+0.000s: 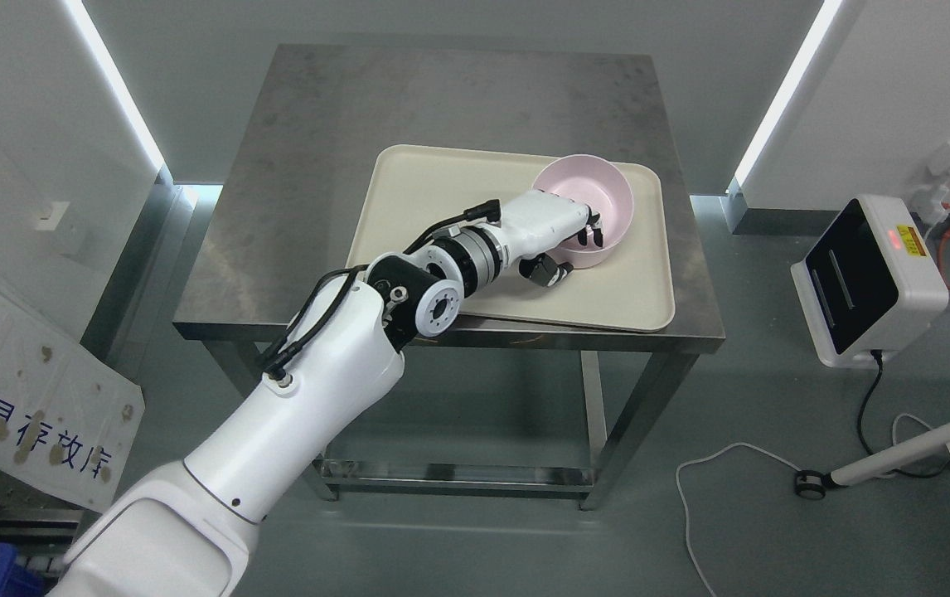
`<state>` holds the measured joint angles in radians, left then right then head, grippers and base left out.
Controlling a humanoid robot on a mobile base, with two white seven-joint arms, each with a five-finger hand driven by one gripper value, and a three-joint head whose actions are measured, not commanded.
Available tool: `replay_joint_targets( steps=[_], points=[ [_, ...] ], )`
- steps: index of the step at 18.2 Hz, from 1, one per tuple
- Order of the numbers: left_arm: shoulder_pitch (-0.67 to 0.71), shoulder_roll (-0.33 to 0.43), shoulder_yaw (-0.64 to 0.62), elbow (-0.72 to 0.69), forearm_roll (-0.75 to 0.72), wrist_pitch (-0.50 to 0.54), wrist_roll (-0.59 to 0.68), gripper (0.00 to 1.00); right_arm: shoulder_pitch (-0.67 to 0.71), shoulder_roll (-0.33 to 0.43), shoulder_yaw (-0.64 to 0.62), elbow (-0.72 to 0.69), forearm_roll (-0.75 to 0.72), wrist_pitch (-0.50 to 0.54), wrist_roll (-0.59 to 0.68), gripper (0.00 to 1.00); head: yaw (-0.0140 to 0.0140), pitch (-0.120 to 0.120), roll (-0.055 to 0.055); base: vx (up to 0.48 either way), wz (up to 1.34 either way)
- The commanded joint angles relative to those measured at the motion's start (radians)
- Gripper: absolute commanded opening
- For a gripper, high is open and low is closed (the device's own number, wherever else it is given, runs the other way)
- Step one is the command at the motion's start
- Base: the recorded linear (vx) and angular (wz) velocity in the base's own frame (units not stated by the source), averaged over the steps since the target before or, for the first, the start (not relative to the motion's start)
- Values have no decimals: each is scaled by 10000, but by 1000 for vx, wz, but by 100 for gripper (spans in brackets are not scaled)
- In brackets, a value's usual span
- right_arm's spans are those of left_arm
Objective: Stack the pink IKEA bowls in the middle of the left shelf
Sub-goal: 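Grip the stacked pink bowls with the left hand and lift them, then carry the stacked bowls toward the blue bin shelf while turning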
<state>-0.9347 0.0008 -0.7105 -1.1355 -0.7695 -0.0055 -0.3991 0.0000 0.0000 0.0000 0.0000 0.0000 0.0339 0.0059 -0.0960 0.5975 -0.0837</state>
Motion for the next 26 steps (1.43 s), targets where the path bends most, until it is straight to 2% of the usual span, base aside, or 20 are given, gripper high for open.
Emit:
replay_joint_targets(
  steps=[1, 3, 10, 17, 21, 26],
  points=[
    [-26, 167, 201, 249, 56, -525, -134, 13, 291, -175, -108, -337, 0, 14, 3, 100, 0, 0, 0, 0, 0],
    [-11, 167, 538, 294, 56, -1398, -425, 0, 291, -175, -108, -337, 0, -1, 3, 100, 0, 0, 0, 0, 0],
    [35, 167, 1366, 295, 71, -1586, -350, 0, 291, -175, -108, -337, 0, 14, 3, 100, 0, 0, 0, 0, 0],
    [-103, 167, 3221, -103, 117, -2138, -456, 0, 291, -175, -123, -337, 0, 14, 3, 100, 0, 0, 0, 0, 0],
    [142, 167, 4555, -945, 209, -2933, -947, 1, 291, -175, -108, -337, 0, -1, 3, 100, 0, 0, 0, 0, 0],
    [1811, 167, 6732, -3273, 209, -4252, -2402, 1, 291, -175, -108, -337, 0, -1, 3, 100, 0, 0, 0, 0, 0]
  ],
)
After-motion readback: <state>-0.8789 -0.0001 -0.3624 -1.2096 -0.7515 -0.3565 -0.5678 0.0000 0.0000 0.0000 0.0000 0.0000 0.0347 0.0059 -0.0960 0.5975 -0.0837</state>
